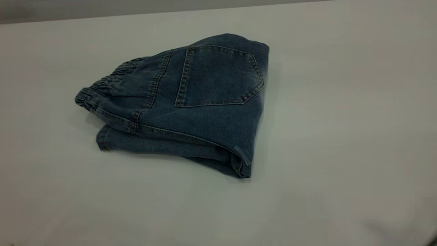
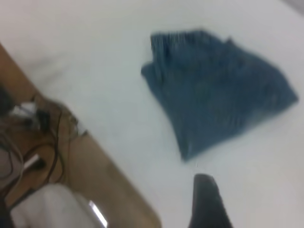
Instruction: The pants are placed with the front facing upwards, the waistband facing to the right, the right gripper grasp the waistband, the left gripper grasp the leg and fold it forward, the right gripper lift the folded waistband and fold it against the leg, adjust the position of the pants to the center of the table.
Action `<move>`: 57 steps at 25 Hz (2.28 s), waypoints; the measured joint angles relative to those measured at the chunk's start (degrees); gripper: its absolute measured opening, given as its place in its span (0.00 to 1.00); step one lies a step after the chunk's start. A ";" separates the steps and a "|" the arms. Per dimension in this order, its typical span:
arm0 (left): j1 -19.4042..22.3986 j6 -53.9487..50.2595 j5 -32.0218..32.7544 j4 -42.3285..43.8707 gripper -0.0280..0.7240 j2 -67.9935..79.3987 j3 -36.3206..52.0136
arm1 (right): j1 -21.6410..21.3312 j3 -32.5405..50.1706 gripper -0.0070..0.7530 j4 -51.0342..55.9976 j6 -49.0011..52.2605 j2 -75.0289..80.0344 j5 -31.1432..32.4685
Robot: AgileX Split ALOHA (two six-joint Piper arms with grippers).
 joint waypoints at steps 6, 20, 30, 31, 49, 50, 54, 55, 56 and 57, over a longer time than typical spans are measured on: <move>0.00 7.29 17.74 -13.78 0.38 -2.09 0.26 | 0.00 16.21 0.50 0.56 3.44 -12.64 -5.84; 0.00 -0.91 33.01 -15.59 0.38 -17.22 10.10 | 0.00 44.70 0.50 -1.66 5.37 -40.15 -9.09; 0.00 -4.01 26.30 -7.59 0.38 -22.63 23.49 | 0.00 44.85 0.50 -2.13 7.69 -45.64 -8.94; 0.00 -4.01 25.57 -7.65 0.38 -22.63 24.86 | 0.00 44.85 0.50 -2.13 7.77 -45.64 -8.94; 0.00 -2.85 24.84 -5.54 0.38 -22.88 28.46 | -1.87 44.85 0.50 -1.38 7.52 -46.19 -9.06; 0.00 -2.85 24.84 -5.54 0.38 -22.88 28.46 | -3.17 44.85 0.50 -0.83 7.52 -46.19 -9.13; 0.00 -2.78 24.84 -5.54 0.38 -22.88 28.46 | -13.52 44.85 0.50 -1.02 7.32 -46.19 -9.18; 0.00 -2.75 24.84 -5.54 0.38 -22.88 28.46 | -16.95 44.85 0.50 -1.02 7.32 -46.19 -9.18; 0.00 -2.71 24.84 -5.54 0.38 -22.88 28.46 | -20.32 44.85 0.50 -1.02 7.32 -46.19 -9.18; 0.00 -2.71 24.84 -5.54 0.38 -22.88 28.46 | -23.09 44.85 0.50 -1.02 7.32 -46.19 -9.18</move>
